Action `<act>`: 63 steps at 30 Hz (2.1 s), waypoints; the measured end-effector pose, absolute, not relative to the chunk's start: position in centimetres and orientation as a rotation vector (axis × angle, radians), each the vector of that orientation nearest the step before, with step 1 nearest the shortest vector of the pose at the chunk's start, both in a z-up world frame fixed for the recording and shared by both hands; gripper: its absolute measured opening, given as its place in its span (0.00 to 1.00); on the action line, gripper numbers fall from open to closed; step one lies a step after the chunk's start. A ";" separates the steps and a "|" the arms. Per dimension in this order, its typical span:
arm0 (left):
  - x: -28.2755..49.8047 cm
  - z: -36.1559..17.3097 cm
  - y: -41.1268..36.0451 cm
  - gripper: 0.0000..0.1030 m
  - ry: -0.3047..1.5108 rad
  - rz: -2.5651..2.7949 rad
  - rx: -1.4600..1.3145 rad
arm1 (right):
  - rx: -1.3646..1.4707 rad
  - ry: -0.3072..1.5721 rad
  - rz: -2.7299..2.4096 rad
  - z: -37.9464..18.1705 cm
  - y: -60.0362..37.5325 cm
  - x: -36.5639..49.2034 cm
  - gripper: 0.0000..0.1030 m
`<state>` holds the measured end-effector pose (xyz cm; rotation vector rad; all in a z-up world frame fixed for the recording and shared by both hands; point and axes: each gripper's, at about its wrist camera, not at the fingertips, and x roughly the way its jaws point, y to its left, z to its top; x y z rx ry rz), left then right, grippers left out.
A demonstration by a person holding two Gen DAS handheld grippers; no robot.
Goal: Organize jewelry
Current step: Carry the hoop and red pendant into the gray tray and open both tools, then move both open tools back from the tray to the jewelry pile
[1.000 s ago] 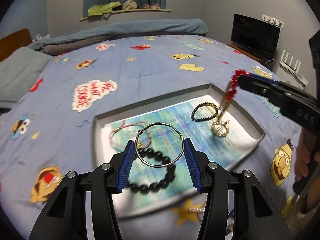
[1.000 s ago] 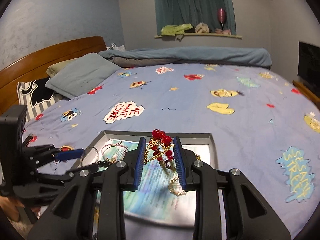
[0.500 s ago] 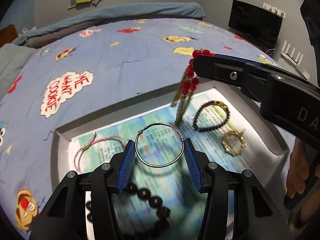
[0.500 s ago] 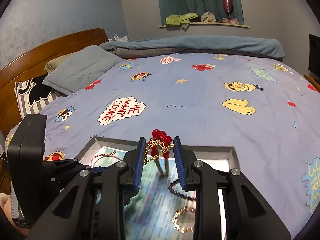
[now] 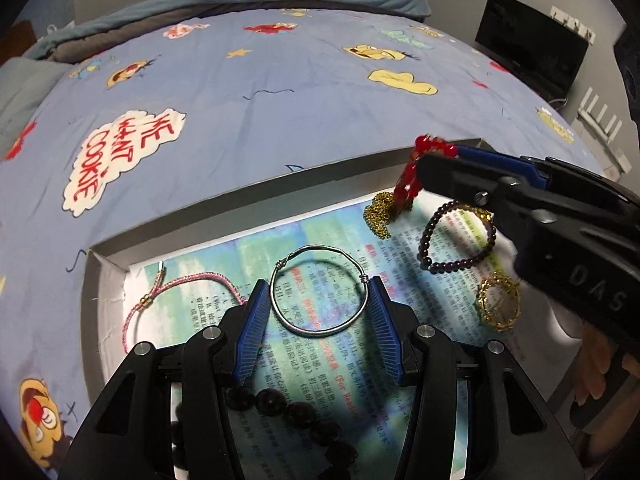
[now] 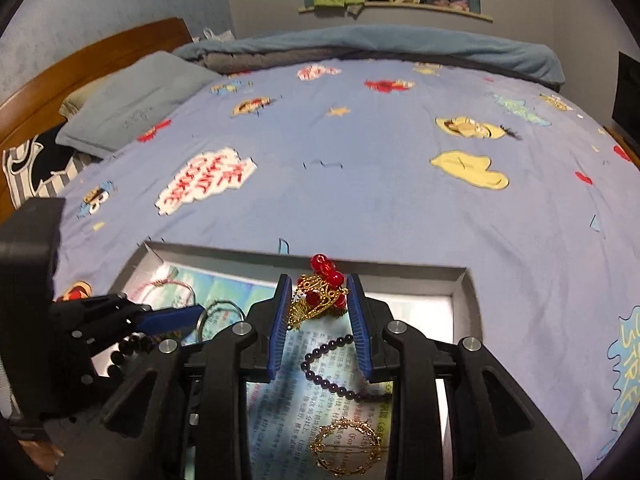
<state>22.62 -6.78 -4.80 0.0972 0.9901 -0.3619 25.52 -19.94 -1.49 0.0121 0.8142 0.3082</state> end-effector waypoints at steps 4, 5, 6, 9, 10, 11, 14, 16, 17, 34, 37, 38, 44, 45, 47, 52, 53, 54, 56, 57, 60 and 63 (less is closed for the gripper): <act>22.7 -4.9 -7.0 0.50 0.988 -0.360 0.111 | 0.028 0.826 0.310 -1.7 -20.1 25.7 0.28; 22.8 -4.9 -6.9 0.50 0.988 -0.362 0.108 | 0.031 0.826 0.309 -1.7 -20.2 25.7 0.28; 22.8 -4.9 -6.8 0.50 0.988 -0.363 0.103 | 0.033 0.826 0.309 -1.7 -20.2 25.6 0.28; 22.8 -4.9 -6.7 0.50 0.985 -0.367 0.094 | 0.038 0.825 0.311 -1.6 -20.3 25.6 0.33; 22.8 -4.9 -6.7 0.50 0.984 -0.368 0.096 | 0.038 0.822 0.311 -1.6 -20.3 25.6 0.33; 22.7 -4.9 -6.7 0.50 0.984 -0.369 0.098 | 0.040 0.817 0.309 -1.5 -20.4 25.5 0.33; 22.7 -4.8 -6.6 0.51 0.983 -0.370 0.093 | 0.042 0.811 0.307 -1.3 -20.4 25.5 0.33; 22.6 -4.7 -6.5 0.53 0.984 -0.371 0.087 | 0.040 0.800 0.304 -1.0 -20.5 25.3 0.38; 22.5 -4.6 -6.5 0.53 0.978 -0.370 0.087 | 0.038 0.795 0.302 -0.9 -20.5 25.1 0.38; 17.1 0.1 -4.7 0.79 0.819 -0.262 0.092 | 0.094 0.666 0.235 4.7 -23.9 20.0 0.88; 15.5 1.3 -3.8 0.80 0.798 -0.246 0.072 | 0.092 0.623 0.234 6.4 -24.3 18.2 0.95; 14.9 1.7 -3.5 0.80 0.789 -0.246 0.069 | 0.091 0.610 0.236 7.1 -24.4 17.6 0.95; 11.4 4.7 -1.7 0.89 0.734 -0.242 0.076 | 0.035 0.589 0.224 9.1 -24.8 13.9 0.95; 10.7 5.2 -1.4 0.89 0.727 -0.237 0.089 | 0.025 0.594 0.222 9.2 -24.7 13.5 0.95; 9.5 5.6 -0.8 0.89 0.716 -0.234 0.099 | 0.010 0.607 0.222 9.1 -24.9 12.5 0.95; 6.5 5.9 0.4 0.89 0.711 -0.245 0.099 | -0.055 0.639 0.238 8.3 -25.2 9.3 0.95; 5.9 5.8 0.5 0.89 0.713 -0.249 0.098 | -0.067 0.646 0.242 8.0 -25.2 8.6 0.95; 5.3 5.7 0.7 0.89 0.716 -0.252 0.094 | -0.072 0.649 0.244 7.9 -25.1 8.2 0.95; 4.4 5.5 1.0 0.89 0.720 -0.258 0.086 | -0.069 0.651 0.251 7.6 -25.3 6.9 0.95; 4.0 5.3 1.1 0.89 0.723 -0.264 0.081 | -0.065 0.651 0.257 7.4 -25.3 6.4 0.95; 2.8 4.4 1.1 0.89 0.736 -0.272 0.071 | -0.053 0.647 0.268 6.5 -25.3 4.7 0.95; 2.3 3.0 1.1 0.89 0.758 -0.278 0.046 | -0.055 0.652 0.271 5.1 -24.9 3.5 0.95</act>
